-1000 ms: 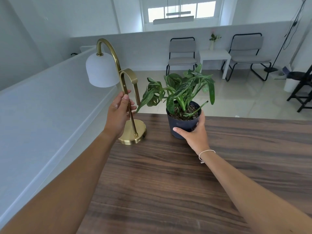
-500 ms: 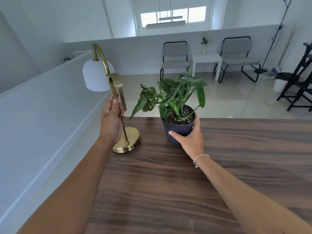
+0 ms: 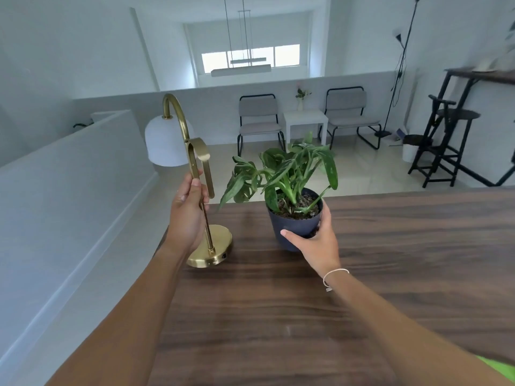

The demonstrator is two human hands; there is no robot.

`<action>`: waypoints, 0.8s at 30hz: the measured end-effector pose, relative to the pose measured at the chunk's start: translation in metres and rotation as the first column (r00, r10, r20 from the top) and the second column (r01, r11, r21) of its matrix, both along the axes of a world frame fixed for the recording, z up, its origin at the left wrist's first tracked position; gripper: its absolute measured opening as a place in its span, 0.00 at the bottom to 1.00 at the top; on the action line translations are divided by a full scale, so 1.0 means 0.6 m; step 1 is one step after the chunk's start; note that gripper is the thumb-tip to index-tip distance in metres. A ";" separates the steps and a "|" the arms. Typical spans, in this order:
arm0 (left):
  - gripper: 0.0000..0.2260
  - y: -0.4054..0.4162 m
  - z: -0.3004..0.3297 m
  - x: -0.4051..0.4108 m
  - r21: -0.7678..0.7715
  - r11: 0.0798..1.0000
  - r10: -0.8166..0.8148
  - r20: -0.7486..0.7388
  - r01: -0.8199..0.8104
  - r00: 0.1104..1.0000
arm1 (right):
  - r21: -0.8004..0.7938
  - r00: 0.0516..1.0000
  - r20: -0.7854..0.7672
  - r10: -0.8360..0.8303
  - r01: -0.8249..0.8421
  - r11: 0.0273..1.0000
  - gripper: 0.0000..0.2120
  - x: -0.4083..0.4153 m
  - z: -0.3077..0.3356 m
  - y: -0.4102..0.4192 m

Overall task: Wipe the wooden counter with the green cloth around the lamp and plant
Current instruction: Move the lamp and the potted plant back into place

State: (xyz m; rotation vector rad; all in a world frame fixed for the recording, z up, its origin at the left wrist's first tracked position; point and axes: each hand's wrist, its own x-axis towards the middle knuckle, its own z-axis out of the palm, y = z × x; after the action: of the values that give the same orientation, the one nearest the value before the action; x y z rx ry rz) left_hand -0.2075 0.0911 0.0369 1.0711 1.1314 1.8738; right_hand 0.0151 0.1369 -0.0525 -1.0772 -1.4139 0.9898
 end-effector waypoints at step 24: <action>0.14 -0.112 -0.031 0.096 -0.050 0.972 -0.230 0.024 0.231 0.973 | -0.014 0.978 0.065 -0.200 0.201 0.979 0.52 0.125 -0.032 -0.161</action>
State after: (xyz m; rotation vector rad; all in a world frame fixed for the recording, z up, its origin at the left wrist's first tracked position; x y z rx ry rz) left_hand -0.1498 0.0238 0.0180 1.1037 0.9942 1.6603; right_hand 0.0899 0.0403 -0.0716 -1.2495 -1.3181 0.8325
